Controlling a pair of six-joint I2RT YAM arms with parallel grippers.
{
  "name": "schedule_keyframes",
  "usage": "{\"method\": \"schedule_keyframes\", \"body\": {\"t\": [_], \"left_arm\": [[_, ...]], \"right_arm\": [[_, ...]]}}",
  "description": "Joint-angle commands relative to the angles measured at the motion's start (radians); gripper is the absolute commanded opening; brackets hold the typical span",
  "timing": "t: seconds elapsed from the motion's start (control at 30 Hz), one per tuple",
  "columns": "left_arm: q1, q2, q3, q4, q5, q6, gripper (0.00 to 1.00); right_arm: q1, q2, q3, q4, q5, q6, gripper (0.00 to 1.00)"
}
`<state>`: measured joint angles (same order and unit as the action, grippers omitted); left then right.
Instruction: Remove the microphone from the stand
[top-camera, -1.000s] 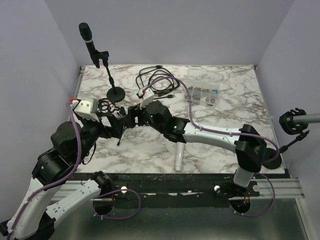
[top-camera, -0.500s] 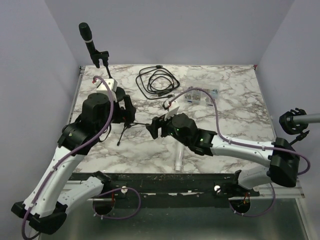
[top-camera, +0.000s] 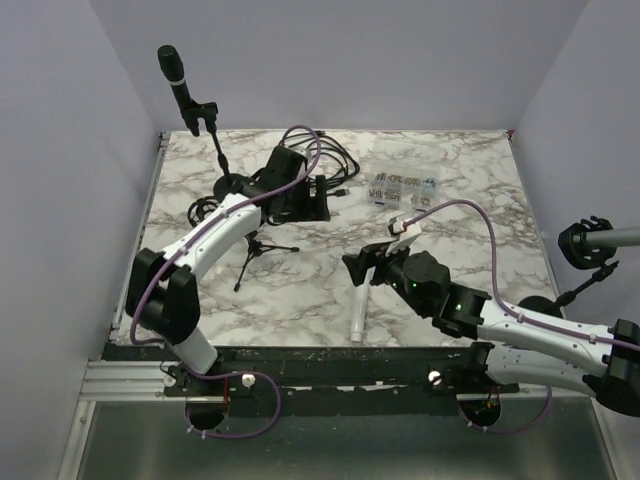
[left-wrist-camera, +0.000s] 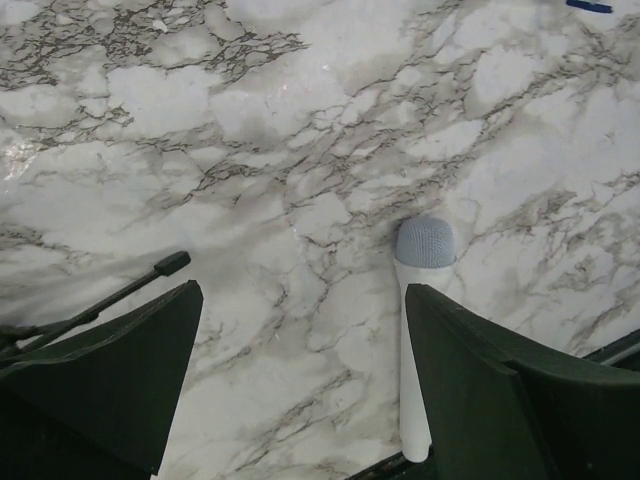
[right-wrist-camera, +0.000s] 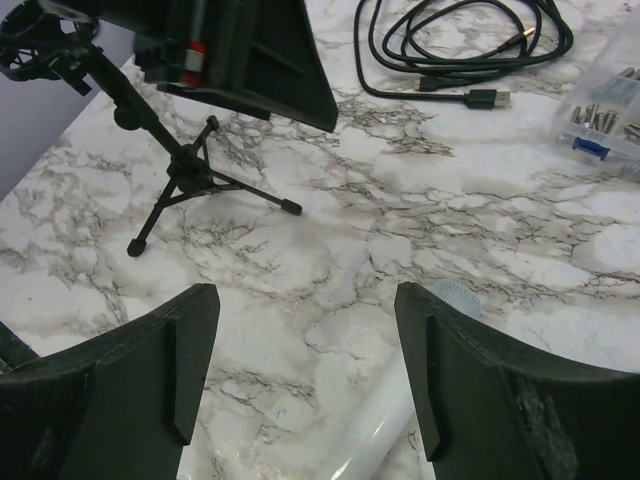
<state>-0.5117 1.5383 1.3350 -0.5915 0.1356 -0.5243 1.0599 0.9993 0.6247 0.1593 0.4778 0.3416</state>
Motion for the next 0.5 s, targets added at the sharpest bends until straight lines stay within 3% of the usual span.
{"method": "schedule_keyframes", "body": {"t": [0.0,0.1,0.3,0.47], "left_arm": [[0.005,0.132,0.072,0.032,0.003,-0.047,0.84],[0.034,0.169,0.046,0.049,-0.017,-0.078,0.84],[0.162,0.167,-0.12,0.145,0.082,-0.148,0.84],[0.198,0.145,-0.187,0.141,0.031,-0.135,0.84]], "right_arm": [[-0.005,-0.076,-0.055,-0.015,0.052,0.013,0.79],[-0.006,-0.121,-0.076,-0.024,0.071,0.005,0.79],[-0.007,-0.166,-0.106,0.007,0.059,-0.021,0.8],[-0.007,-0.156,-0.12,0.029,0.027,-0.018,0.8]]}}
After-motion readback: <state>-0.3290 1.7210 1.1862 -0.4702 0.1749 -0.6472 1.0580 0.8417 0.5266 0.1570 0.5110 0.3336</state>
